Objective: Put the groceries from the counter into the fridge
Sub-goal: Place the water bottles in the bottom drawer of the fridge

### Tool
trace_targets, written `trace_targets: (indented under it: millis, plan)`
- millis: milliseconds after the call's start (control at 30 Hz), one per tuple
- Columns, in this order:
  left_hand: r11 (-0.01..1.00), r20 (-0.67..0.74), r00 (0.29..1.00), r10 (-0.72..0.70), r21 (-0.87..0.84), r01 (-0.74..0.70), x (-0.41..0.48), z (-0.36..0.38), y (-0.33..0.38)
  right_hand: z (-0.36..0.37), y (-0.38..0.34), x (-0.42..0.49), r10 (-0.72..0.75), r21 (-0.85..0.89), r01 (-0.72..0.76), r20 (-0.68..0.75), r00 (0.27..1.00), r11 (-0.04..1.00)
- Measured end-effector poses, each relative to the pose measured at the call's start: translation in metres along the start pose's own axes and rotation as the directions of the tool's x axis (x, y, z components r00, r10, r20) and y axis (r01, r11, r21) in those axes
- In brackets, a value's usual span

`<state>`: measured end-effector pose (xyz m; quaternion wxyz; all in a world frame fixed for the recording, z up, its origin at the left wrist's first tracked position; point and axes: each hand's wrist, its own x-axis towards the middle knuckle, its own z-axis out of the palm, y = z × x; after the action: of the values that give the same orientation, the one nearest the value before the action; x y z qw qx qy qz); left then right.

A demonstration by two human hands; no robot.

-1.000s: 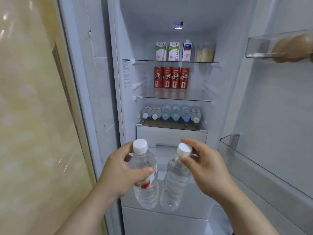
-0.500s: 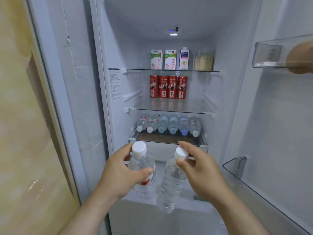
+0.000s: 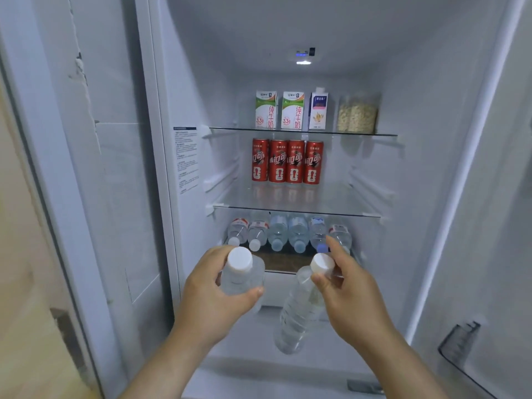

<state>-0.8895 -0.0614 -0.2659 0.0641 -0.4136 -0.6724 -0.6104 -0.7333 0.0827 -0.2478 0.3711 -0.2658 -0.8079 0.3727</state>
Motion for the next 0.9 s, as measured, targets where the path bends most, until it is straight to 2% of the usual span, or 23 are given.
trace_targets:
  millis: [100,200,400,567,900]
  plan:
    - [0.998,0.004,0.998,0.055,0.006,-0.055,0.026,0.004,-0.019,0.014,0.003,0.024,-0.012,-0.088,0.011,-0.02,1.0,0.996]
    - [0.997,0.002,0.997,0.074,0.005,-0.074,0.048,0.007,-0.037,0.025,0.005,0.044,0.005,-0.103,-0.011,-0.066,0.998,0.995]
    - [0.999,0.035,0.998,0.049,-0.001,-0.049,0.079,0.013,-0.049,0.037,0.005,0.074,0.086,-0.007,-0.088,-0.171,0.982,0.996]
    - [0.997,0.081,0.995,0.052,-0.055,-0.048,0.096,0.026,-0.06,0.037,0.01,0.093,0.115,0.001,-0.116,-0.166,0.979,0.993]
    - [0.982,-0.042,0.983,0.177,-0.052,-0.18,0.115,0.047,-0.075,0.047,0.023,0.116,0.108,0.04,-0.101,-0.221,0.969,0.994]
